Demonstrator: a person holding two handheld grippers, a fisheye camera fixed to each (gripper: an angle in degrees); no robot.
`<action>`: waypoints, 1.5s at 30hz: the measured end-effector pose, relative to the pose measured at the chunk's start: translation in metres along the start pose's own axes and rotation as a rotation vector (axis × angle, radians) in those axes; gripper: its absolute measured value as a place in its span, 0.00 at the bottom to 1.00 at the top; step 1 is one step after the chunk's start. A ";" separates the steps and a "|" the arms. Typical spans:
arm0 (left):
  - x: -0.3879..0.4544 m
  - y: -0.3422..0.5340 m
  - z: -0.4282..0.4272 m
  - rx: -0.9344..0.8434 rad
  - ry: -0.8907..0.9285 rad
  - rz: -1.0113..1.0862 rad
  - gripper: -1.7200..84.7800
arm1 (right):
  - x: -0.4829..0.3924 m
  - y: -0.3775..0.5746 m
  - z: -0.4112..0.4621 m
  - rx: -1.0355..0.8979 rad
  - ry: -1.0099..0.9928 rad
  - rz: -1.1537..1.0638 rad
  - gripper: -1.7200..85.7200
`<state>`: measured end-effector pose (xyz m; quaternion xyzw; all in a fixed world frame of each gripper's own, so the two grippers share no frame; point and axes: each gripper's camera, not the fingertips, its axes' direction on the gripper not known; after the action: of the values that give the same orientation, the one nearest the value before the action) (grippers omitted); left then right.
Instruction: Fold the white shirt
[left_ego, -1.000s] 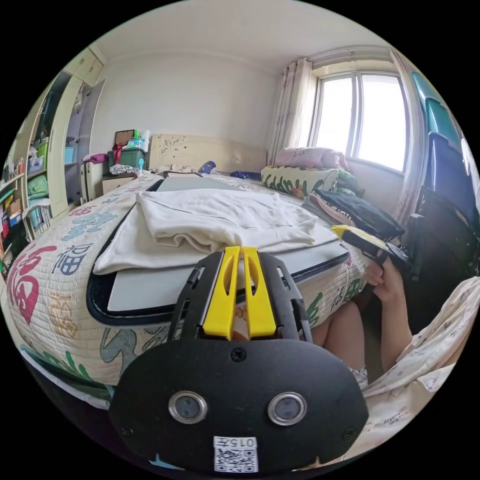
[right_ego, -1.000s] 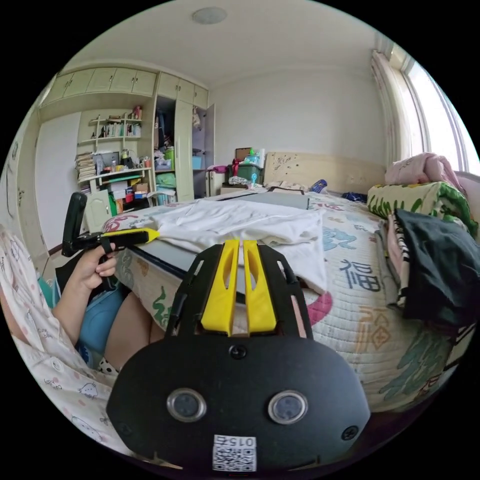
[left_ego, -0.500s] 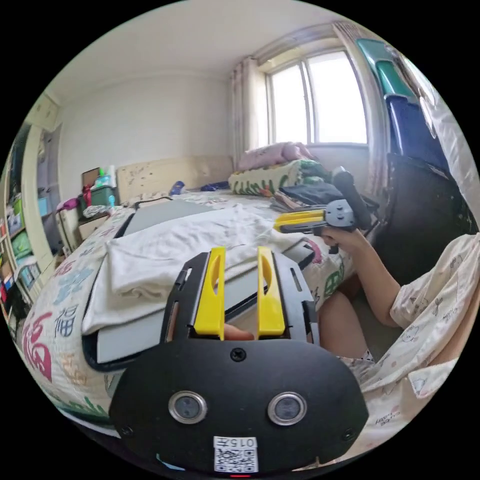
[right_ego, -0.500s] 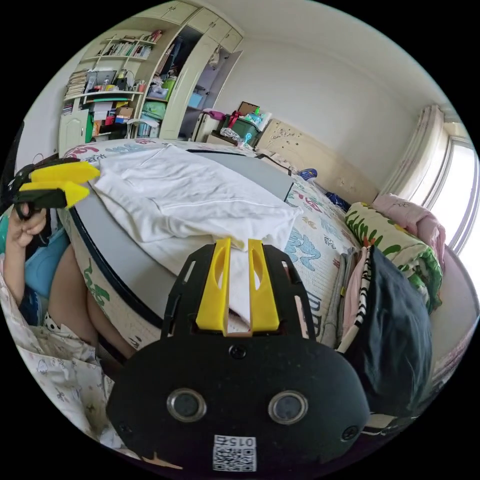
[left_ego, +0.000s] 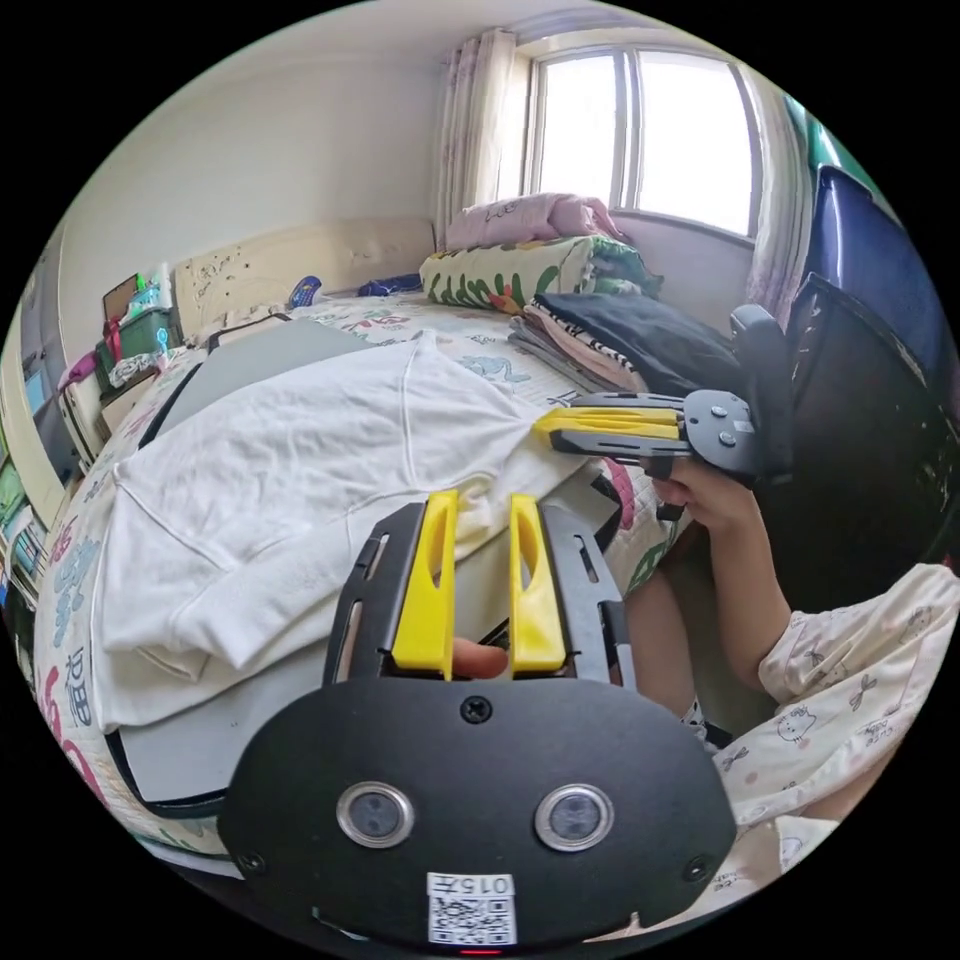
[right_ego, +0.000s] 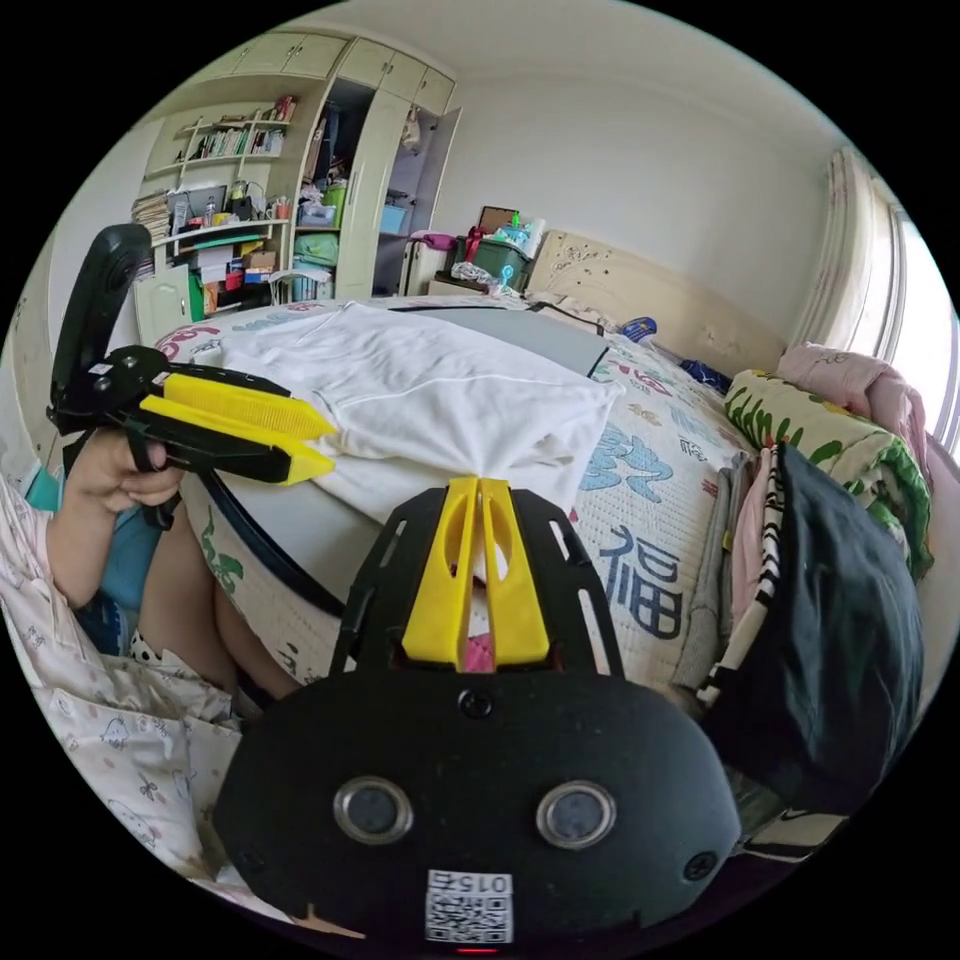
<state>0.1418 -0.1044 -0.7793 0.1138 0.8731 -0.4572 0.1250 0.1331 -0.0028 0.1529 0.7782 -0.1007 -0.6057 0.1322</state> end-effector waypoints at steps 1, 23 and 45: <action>0.003 0.000 0.001 0.001 0.018 -0.001 0.11 | 0.007 0.001 -0.011 0.028 0.001 0.031 0.02; 0.116 -0.206 0.080 -0.026 -0.004 0.158 0.12 | 0.095 0.085 -0.105 0.225 -0.057 0.265 0.06; 0.276 -0.463 0.288 -0.453 -0.150 0.069 0.06 | 0.190 0.193 -0.173 0.538 -0.261 0.523 0.01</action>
<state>-0.2309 -0.5767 -0.6704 0.0781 0.9373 -0.2521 0.2276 0.3481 -0.2312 0.0820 0.6496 -0.4665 -0.5973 0.0596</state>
